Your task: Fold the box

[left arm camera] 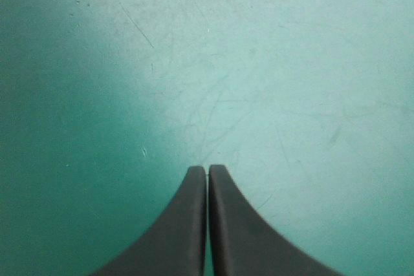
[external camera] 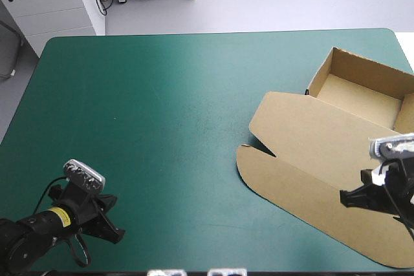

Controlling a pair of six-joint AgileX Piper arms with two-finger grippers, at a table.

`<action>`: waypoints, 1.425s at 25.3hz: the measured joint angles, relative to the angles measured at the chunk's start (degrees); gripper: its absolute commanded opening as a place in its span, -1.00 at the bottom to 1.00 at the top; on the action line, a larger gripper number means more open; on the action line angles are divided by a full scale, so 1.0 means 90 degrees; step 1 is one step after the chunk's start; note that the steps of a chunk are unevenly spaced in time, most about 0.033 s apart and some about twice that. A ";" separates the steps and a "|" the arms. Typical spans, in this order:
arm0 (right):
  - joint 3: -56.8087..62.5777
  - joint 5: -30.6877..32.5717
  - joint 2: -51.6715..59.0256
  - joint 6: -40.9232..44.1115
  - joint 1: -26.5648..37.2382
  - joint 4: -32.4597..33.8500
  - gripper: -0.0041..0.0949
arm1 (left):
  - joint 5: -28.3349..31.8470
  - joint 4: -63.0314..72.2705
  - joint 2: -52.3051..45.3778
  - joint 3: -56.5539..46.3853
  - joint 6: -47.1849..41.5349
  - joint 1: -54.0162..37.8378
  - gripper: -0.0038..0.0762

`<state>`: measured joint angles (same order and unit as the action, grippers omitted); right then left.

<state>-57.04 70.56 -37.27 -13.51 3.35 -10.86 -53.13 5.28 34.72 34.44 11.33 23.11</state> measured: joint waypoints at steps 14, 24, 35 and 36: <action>0.2258 -0.0352 0.2265 -0.0169 0.0000 0.0005 -0.92 | -0.0236 0.0027 -0.0538 -0.0132 -0.0003 0.0000 -0.92; 0.2942 -0.0500 0.2383 -0.0191 0.0000 0.0005 -0.92 | -0.0455 0.0037 -0.0538 -0.0147 -0.0003 0.0000 -0.92; 0.3059 -0.0500 0.2383 -0.0191 0.0000 0.0005 -0.93 | -0.0572 0.0040 -0.0538 -0.0155 0.0003 0.0000 -0.92; 0.3059 -0.0500 0.2383 -0.0191 0.0000 0.0005 -0.95 | -0.0601 0.0040 -0.0538 -0.0155 0.0003 0.0000 -0.92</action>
<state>-29.50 66.06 -15.83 -15.23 3.35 -10.81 -58.54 5.64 29.87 33.05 11.36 23.11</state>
